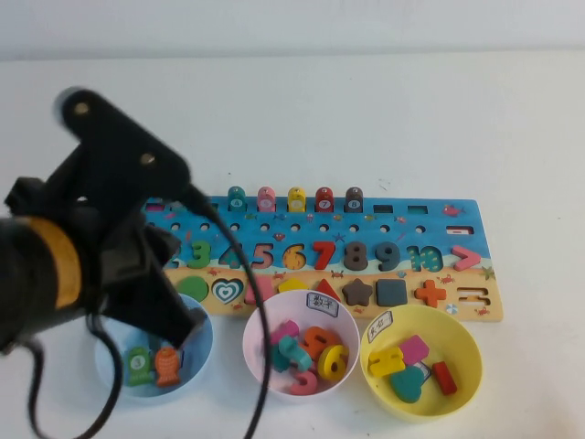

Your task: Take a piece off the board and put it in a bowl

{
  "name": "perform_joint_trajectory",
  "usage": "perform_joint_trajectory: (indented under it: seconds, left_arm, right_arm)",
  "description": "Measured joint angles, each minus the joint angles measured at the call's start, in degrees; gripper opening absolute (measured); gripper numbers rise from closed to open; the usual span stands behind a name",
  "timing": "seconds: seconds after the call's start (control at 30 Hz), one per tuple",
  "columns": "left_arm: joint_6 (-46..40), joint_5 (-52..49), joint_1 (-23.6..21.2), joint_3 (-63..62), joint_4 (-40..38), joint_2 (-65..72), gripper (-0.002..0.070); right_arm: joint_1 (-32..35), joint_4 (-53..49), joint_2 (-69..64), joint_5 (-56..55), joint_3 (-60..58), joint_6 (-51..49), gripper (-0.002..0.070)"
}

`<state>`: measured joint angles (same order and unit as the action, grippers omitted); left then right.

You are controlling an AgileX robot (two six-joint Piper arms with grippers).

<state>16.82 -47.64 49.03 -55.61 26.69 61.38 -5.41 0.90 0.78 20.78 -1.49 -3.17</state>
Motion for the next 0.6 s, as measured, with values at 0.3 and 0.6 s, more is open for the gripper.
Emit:
perform_joint_trajectory:
  seconds: [0.3, 0.6]
  left_arm:
    - [10.08, 20.68, -13.99, 24.2, 2.22, -20.43, -0.0002]
    - [10.28, 37.97, -33.64, 47.03, -6.84, -46.01, -0.0002]
  right_arm:
    - [0.0, 0.0, 0.0, 0.0, 0.0, 0.0, -0.0017]
    - [0.0, 0.0, 0.0, 0.0, 0.0, 0.0, -0.0017]
